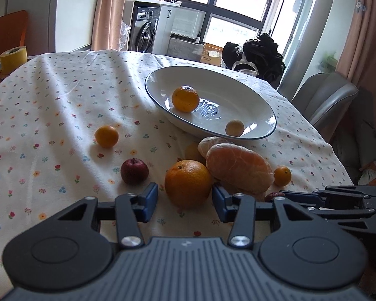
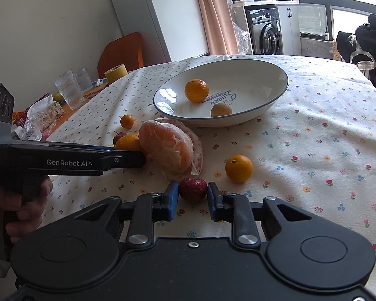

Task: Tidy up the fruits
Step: 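Grasp a red plum with the right gripper while the left gripper grasps a large orange, then carry the orange and plum into the white bowl and open both grippers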

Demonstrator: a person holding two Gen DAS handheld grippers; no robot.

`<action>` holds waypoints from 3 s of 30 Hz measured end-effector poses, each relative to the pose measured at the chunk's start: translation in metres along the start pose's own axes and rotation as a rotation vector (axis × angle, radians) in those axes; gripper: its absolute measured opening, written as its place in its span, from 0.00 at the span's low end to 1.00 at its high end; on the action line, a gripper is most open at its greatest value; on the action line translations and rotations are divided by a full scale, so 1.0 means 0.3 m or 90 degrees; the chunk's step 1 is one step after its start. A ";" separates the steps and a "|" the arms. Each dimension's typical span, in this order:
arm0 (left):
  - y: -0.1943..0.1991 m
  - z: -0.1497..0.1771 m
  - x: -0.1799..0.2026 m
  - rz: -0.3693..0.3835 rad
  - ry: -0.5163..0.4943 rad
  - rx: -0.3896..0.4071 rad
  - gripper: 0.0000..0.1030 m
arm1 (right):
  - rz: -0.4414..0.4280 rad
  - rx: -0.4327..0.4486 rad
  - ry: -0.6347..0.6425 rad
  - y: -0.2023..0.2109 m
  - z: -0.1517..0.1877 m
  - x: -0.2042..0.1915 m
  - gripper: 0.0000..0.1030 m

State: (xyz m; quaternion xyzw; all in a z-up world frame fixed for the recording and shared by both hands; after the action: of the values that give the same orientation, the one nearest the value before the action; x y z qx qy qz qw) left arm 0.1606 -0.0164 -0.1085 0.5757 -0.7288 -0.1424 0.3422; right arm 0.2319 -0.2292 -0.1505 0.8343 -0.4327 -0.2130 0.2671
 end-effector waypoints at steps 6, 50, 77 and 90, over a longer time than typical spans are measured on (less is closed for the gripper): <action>0.029 0.009 -0.003 -0.007 0.009 0.005 0.36 | -0.003 0.018 0.001 0.023 -0.005 -0.006 0.22; 0.133 -0.038 -0.005 -0.026 0.002 0.034 0.36 | 0.010 0.078 0.018 0.095 -0.091 -0.005 0.22; -0.031 -0.260 0.051 0.002 -0.047 0.041 0.36 | 0.030 0.112 0.018 -0.010 -0.275 0.066 0.22; -0.077 -0.318 0.057 -0.006 -0.061 0.051 0.56 | 0.054 0.127 -0.002 -0.053 -0.318 0.103 0.55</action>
State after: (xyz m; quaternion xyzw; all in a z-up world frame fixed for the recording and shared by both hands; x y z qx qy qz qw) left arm 0.2393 -0.0213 -0.0474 0.5848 -0.7467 -0.1420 0.2833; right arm 0.3140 -0.2224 -0.0911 0.8376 -0.4867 -0.1585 0.1909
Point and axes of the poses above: each gripper's, at about its wrist camera, not at the fingertips, and y roughly against the way its jaws point, x to its right, z to its underside, the point moved 3 cm from there along -y, roughly the way its jaws point, and after that the axes turned 11 degrees about z, right-handed, at the moved point
